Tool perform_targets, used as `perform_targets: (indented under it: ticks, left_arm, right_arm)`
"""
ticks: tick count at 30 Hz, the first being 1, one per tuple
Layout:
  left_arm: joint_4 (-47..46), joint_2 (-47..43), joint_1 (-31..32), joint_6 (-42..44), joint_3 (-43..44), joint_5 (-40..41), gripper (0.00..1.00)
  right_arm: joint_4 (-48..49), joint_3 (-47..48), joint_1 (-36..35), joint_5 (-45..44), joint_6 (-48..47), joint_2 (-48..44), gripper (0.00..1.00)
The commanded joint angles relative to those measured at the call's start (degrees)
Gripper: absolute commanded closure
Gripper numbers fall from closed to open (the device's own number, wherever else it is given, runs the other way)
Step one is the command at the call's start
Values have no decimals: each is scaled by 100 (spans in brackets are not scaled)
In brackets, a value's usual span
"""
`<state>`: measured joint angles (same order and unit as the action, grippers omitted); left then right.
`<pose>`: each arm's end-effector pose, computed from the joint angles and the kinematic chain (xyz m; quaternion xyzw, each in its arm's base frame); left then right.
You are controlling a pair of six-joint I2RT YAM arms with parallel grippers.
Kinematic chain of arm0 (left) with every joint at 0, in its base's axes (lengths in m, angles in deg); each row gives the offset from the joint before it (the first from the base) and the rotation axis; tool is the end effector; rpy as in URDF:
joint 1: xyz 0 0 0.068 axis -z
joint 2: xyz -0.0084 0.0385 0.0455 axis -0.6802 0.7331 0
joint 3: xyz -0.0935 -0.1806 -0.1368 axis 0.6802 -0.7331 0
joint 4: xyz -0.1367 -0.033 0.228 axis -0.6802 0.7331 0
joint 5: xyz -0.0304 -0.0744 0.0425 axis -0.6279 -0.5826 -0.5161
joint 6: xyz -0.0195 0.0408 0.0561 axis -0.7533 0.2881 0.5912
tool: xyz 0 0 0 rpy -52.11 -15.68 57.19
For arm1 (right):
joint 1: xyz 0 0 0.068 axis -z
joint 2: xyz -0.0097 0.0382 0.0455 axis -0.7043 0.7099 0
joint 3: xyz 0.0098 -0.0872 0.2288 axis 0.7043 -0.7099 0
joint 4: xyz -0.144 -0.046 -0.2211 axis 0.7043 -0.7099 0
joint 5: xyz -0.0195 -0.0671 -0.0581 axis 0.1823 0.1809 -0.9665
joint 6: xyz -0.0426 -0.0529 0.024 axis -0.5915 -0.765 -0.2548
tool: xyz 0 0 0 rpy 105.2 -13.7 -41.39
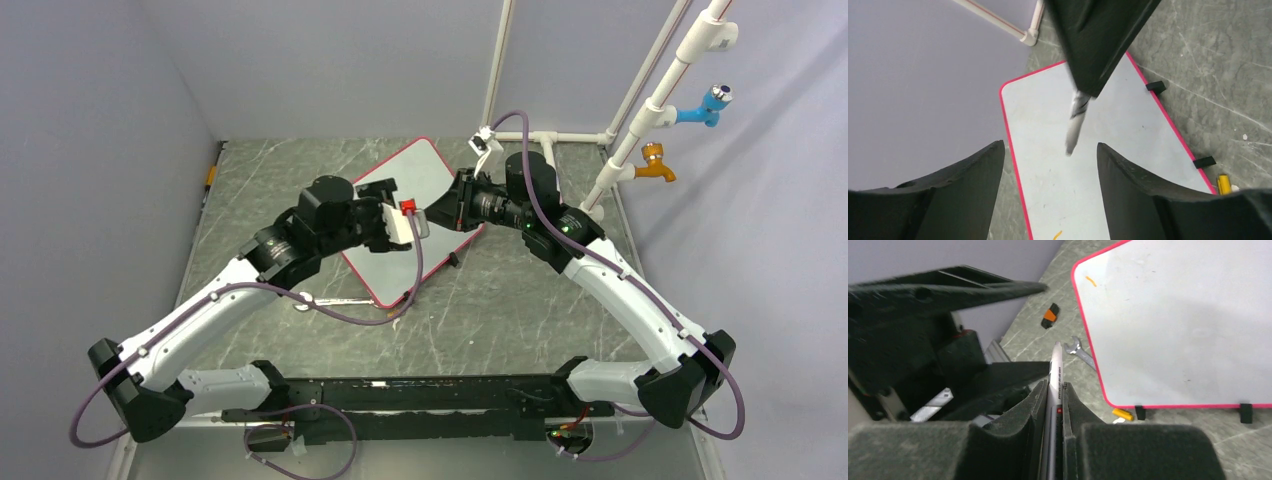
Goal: Write a sentence on the whiteboard
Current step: Adjust the whiteboard marker, then hold the whiteboard at the center of the board.
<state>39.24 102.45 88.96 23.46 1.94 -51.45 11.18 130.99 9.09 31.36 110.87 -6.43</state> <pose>0.2047 -0.2202 0.3662 0.5912 0.5568 -0.0485 0.5815 0.2393 0.2018 0.3699 -0.1424 0.7807 0.4686 0.3882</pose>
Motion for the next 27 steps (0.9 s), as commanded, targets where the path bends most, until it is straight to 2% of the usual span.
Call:
perform_targets:
  ticks: [1, 9, 12, 18, 21, 27]
  left_arm:
    - [208, -397, -463, -326, 40, -299, 27]
    - [836, -207, -2782, -1998, 534, -2147, 25]
    - [1035, 327, -3415, -2698, 785, -2373, 25]
    - [1153, 1472, -4336, -3489, 1126, -3215, 29]
    - [1320, 1985, -4730, -3707, 1370, -3902, 28]
    - [1568, 2884, -5169, -3940, 1806, -4878, 40]
  right_arm:
    - [-156, 112, 41, -460, -276, -196, 100]
    - [-321, 89, 69, -684, -550, -192, 100]
    - [-298, 81, 79, -624, -601, -113, 100]
    - [-314, 104, 81, -521, -737, -44, 100]
    - [-317, 98, 85, -462, -804, 8, 100]
    - [-232, 136, 122, -311, -843, 180, 100]
